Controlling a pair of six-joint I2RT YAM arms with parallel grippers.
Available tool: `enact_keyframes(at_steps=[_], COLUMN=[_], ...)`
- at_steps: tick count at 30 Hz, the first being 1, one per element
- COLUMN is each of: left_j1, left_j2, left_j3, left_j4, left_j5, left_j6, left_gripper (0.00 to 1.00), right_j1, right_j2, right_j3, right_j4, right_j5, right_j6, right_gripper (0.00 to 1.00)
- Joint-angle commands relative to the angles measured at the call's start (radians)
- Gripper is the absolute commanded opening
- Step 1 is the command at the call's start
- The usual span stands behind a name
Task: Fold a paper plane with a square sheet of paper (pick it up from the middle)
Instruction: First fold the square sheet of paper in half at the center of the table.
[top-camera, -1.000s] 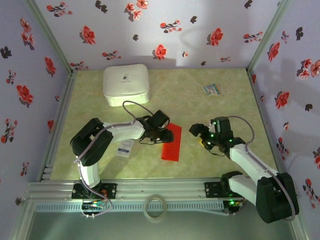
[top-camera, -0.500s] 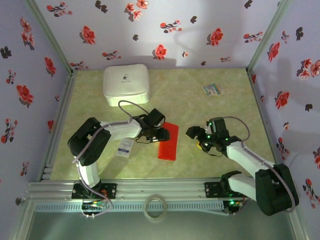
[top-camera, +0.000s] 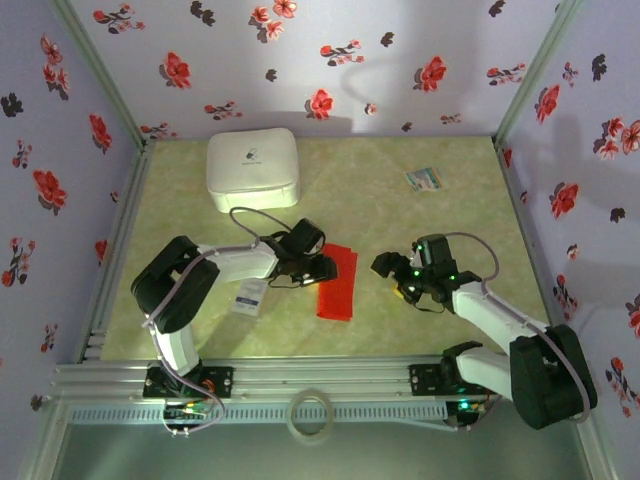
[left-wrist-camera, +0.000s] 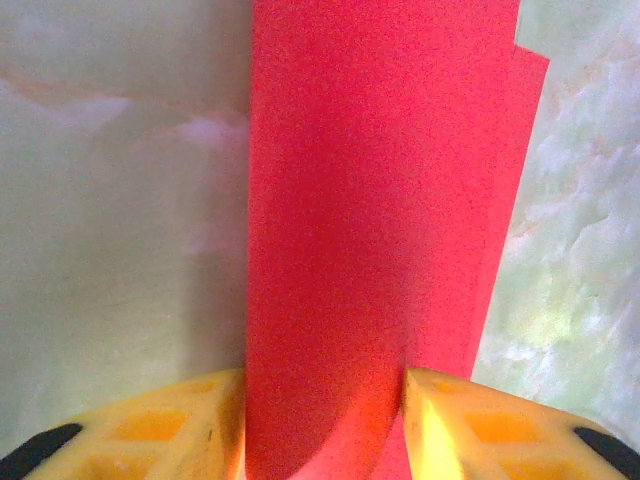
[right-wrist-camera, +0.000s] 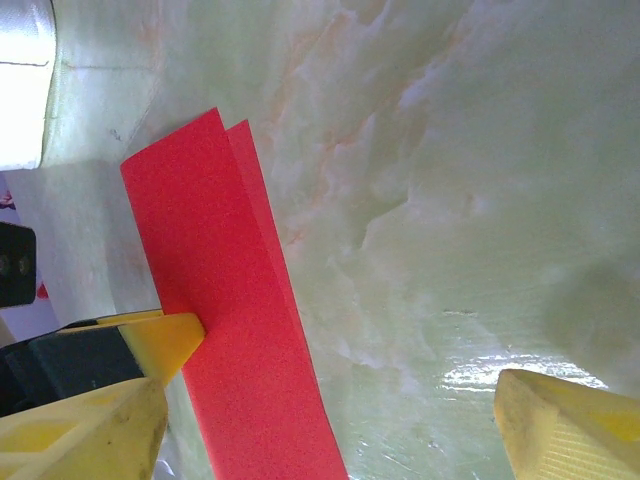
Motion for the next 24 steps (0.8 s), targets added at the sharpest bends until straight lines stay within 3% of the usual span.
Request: enact_keyframes(at_steps=[1, 10, 20, 24], left_j1=[-0.033, -0.063, -0.044, -0.031], left_j2=[0.012, 0.007, -0.021, -0.039], left_j3=[-0.006, -0.040, 0.013, 0.005], left_j4=[0.053, 0.118, -0.070, -0.092], left_j5=[0.071, 0.055, -0.024, -0.039], left_j6=[-0.062, -0.176, -0.086, -0.070], left_gripper=[0.45, 0.42, 0.44, 0.53], right_j1=[0.010, 0.012, 0.017, 0.021], right_j2=[0.008, 0.025, 0.030, 0.037], right_j3=[0.026, 0.032, 0.033, 0.037], right_j4=[0.011, 0.018, 0.021, 0.025], right_j5=[0.011, 0.004, 0.003, -0.004], right_j6=[0.000, 0.001, 0.001, 0.003], right_gripper=[0.85, 0.85, 0.85, 0.85])
